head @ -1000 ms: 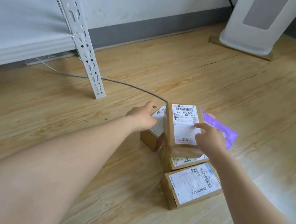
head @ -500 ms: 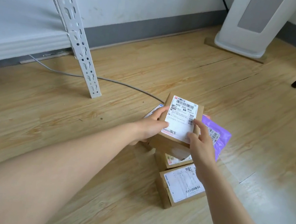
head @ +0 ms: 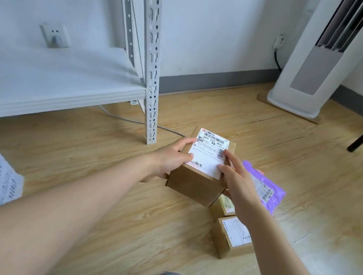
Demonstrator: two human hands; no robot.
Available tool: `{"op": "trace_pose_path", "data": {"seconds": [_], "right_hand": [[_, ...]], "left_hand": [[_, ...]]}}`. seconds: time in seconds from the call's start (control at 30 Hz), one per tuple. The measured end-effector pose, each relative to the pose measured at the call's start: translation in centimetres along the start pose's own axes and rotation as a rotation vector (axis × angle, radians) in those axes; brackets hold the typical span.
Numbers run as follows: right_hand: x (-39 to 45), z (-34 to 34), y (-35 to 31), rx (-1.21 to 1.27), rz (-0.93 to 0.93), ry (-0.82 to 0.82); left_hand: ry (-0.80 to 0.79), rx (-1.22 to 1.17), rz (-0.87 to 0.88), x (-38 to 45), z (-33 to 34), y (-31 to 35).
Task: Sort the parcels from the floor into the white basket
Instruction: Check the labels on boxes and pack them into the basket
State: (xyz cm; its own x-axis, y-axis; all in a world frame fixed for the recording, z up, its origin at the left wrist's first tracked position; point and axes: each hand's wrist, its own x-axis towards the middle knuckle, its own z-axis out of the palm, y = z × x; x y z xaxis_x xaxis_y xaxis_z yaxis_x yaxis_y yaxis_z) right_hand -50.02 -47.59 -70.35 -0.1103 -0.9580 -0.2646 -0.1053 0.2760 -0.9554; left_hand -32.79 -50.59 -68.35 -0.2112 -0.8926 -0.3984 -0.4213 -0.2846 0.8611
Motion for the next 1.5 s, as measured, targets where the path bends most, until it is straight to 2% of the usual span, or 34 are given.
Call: {"op": "trace_pose_path", "data": {"seconds": [0.3,0.47,0.63,0.93,1.23,1.5], "right_hand": [[-6.2,6.8,-7.0,-0.11,-0.011,-0.179],[-9.6,12.9,-9.5,-0.152,0.003,-0.335],[-12.0,20.4,-10.6,-0.089,-0.003,-0.448],[-16.9,34.4,-10.3,-0.142,-0.021,-0.651],[-22.4,47.1,-7.7,-0.222,0.04,-0.932],[-24.9,55.6,-4.5,-0.271,0.003,-1.007]], "left_hand": [[0.103,-0.016,0.03,-9.3,-7.7,-0.7],[0.222,-0.044,0.06,-15.4,-14.0,-2.7],[0.31,-0.11,0.041,-20.8,-20.4,-5.5],[0.465,-0.119,-0.054,-30.3,-30.4,-13.8],[0.597,-0.15,-0.184,-39.1,-37.1,-23.6],[0.685,-0.192,-0.236,-42.9,-41.6,-31.3]]}}
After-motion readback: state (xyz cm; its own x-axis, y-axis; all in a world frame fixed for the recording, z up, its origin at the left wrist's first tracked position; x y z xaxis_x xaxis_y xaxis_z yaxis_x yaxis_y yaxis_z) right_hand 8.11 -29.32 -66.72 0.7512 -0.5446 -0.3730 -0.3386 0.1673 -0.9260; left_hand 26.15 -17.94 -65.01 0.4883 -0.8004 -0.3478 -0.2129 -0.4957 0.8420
